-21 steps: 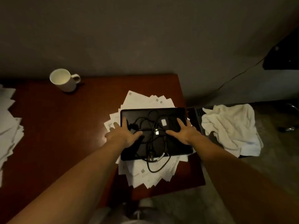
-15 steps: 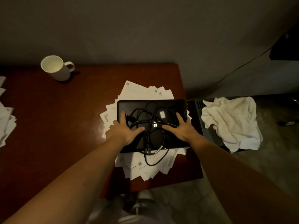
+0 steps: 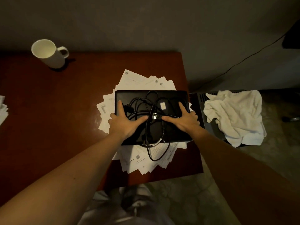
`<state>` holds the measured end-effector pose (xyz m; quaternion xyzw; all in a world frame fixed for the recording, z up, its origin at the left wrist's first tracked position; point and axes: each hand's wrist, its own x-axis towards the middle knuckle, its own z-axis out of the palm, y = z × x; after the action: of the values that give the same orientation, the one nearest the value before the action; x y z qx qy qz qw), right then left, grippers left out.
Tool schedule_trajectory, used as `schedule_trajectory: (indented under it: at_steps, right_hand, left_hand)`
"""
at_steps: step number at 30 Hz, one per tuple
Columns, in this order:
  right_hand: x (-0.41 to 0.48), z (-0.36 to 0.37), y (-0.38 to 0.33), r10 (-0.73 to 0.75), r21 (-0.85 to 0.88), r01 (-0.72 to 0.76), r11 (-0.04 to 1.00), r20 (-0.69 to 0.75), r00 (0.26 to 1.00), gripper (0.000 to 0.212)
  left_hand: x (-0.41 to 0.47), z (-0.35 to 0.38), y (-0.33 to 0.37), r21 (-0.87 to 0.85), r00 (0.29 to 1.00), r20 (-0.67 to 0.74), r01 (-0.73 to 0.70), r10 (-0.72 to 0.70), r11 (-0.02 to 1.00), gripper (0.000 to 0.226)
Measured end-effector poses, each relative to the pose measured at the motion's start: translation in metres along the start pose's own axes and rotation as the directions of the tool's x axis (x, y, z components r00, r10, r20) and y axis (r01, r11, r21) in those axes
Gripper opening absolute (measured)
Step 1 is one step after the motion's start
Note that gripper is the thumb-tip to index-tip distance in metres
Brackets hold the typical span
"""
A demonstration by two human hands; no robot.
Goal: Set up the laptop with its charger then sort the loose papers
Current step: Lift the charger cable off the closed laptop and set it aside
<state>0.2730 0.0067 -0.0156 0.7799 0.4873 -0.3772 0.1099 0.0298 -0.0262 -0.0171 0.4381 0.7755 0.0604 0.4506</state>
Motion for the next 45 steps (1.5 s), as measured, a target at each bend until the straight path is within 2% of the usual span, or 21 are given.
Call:
schedule_trajectory:
  at_steps: [4, 10, 17, 26, 34, 39, 45]
  right_hand:
    - [-0.001, -0.001, -0.001, 0.004, 0.035, -0.003, 0.999, -0.009, 1.000, 0.121]
    - [-0.013, 0.003, -0.011, -0.011, 0.109, 0.013, 0.994, -0.015, 1.000, 0.121]
    - [-0.034, 0.012, -0.057, -0.076, 0.139, 0.080, 0.987, -0.027, 0.997, 0.125]
    - [-0.075, 0.082, -0.167, -0.197, 0.138, 0.206, 0.969, -0.071, 0.978, 0.136]
    - [-0.109, 0.169, -0.261, -0.198, 0.152, 0.197, 0.969, -0.010, 0.980, 0.142]
    - [-0.118, 0.208, -0.294, -0.172, 0.135, 0.174, 0.975, -0.027, 0.985, 0.141]
    - [-0.119, 0.219, -0.312, -0.149, 0.126, 0.152, 0.980, -0.034, 0.988, 0.138]
  left_hand:
    - [0.000, -0.009, -0.005, -0.079, 0.999, 0.036, -0.018, 0.021, 0.997, 0.134]
    - [-0.001, -0.025, -0.012, -0.059, 0.999, 0.029, -0.029, 0.031, 0.998, 0.139]
    - [-0.007, -0.067, -0.037, -0.071, 1.000, -0.014, 0.003, -0.004, 0.997, 0.138]
    - [-0.009, -0.160, -0.130, -0.115, 0.992, -0.071, 0.100, -0.108, 0.988, 0.137]
    - [0.004, -0.235, -0.240, -0.075, 0.980, -0.083, 0.177, -0.183, 0.981, 0.138]
    - [0.021, -0.263, -0.284, -0.065, 0.985, -0.056, 0.162, -0.165, 0.985, 0.141]
    - [0.037, -0.273, -0.299, -0.012, 0.990, -0.064, 0.124, -0.125, 0.992, 0.138]
